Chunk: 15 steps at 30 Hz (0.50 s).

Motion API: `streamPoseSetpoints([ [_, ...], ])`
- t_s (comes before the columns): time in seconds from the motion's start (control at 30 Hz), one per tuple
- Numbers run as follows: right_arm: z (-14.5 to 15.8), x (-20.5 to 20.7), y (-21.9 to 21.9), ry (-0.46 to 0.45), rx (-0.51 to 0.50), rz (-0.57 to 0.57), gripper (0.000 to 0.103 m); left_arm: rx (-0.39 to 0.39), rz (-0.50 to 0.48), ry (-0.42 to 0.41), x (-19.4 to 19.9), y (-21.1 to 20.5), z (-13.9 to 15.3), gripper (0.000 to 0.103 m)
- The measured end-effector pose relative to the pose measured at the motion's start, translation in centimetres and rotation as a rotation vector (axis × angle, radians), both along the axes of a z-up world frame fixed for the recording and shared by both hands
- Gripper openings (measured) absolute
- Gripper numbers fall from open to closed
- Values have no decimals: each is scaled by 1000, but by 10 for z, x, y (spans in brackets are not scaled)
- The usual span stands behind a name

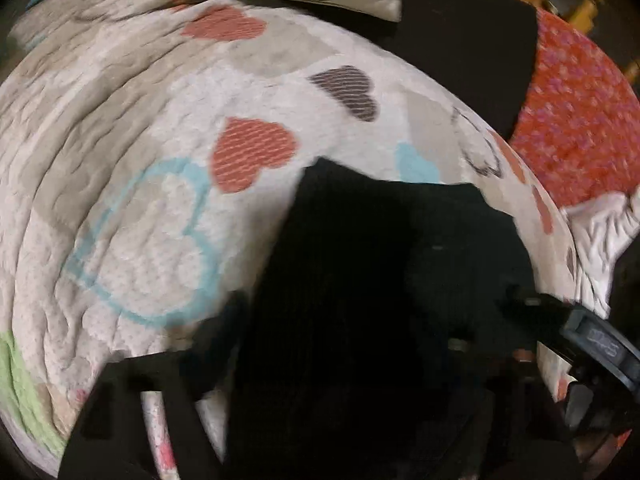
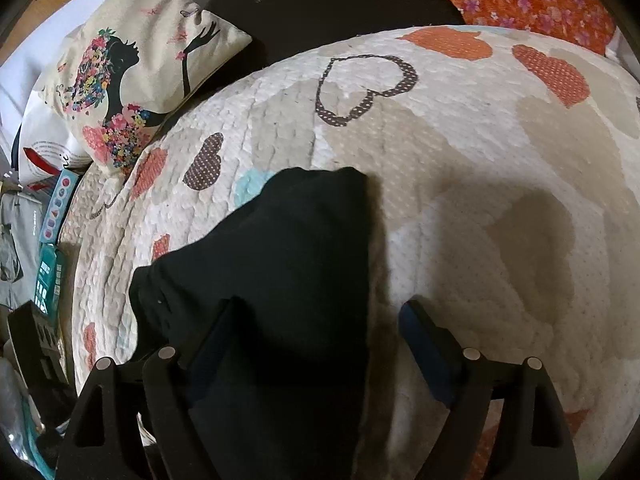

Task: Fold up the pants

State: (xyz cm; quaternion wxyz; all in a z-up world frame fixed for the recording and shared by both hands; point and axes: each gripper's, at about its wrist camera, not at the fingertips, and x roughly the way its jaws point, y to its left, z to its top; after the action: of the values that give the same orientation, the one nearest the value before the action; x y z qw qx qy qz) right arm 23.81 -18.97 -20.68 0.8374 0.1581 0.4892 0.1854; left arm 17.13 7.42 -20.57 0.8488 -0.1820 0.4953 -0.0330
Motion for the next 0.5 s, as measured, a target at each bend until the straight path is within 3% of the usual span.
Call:
streamPoseSetpoints([
  [0.03, 0, 0, 2, 22, 21, 17, 47, -9, -31, -5, 0, -3, 3, 35],
  [0.1, 5, -1, 6, 18, 34, 41, 29, -25, -62, 1, 0, -7, 10, 29],
  [0.3, 36, -9, 2, -46, 73, 45, 25, -83, -62, -33, 6, -11, 32, 27],
  [0.5, 63, -2, -21, -108, 83, 13, 25, -85, -121, -63, 32, -38, 53, 27],
])
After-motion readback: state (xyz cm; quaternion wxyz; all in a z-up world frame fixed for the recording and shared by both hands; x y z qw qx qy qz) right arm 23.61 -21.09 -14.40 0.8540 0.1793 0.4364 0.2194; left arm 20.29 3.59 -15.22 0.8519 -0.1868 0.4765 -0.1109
